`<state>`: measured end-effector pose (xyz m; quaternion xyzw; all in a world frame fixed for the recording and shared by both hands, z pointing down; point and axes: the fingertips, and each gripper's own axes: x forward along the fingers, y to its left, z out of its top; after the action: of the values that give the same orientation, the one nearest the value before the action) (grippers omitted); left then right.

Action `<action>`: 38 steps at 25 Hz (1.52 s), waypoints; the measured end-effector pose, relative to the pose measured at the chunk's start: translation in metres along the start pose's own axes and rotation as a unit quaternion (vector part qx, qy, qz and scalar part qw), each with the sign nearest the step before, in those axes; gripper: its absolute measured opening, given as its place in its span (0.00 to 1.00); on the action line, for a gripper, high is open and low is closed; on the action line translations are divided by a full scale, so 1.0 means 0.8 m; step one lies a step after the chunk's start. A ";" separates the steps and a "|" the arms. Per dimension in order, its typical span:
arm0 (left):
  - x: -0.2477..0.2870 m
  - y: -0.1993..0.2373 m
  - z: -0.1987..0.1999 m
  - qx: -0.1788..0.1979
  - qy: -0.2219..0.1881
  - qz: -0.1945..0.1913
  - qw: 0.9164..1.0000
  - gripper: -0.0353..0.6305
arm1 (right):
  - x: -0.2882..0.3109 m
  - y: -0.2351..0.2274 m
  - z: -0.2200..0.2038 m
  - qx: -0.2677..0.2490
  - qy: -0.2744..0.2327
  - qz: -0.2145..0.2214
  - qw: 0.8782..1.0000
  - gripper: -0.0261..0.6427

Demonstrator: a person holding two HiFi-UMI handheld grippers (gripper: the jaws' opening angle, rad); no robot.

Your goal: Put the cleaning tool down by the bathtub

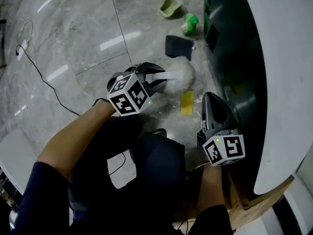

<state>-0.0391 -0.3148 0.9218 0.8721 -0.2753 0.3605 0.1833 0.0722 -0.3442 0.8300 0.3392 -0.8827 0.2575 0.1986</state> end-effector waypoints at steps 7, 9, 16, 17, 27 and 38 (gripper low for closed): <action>0.096 0.008 -0.066 0.046 0.052 -0.010 0.998 0.22 | 0.043 -0.037 -0.059 -0.011 0.004 0.007 1.000 0.05; 0.119 0.010 -0.084 0.058 0.064 -0.009 0.996 0.22 | 0.053 -0.046 -0.074 -0.014 0.005 0.007 1.000 0.05; 0.187 0.007 -0.140 0.100 0.115 -0.016 0.988 0.22 | 0.079 -0.067 -0.127 -0.017 0.011 0.007 1.000 0.05; 0.195 0.006 -0.147 0.110 0.122 -0.016 0.986 0.22 | 0.081 -0.070 -0.134 -0.015 0.013 0.005 1.000 0.05; 0.254 0.005 -0.193 0.201 0.192 -0.006 0.961 0.22 | 0.092 -0.086 -0.166 -0.020 0.023 0.001 1.000 0.05; 0.292 -0.007 -0.176 0.208 0.173 -0.003 0.963 0.22 | 0.101 -0.095 -0.179 -0.019 0.035 0.000 0.999 0.05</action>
<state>0.0277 -0.3188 1.1862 0.8162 -0.1553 0.5548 0.0435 0.0944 -0.3485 1.0095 0.3261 -0.8800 0.2524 0.2357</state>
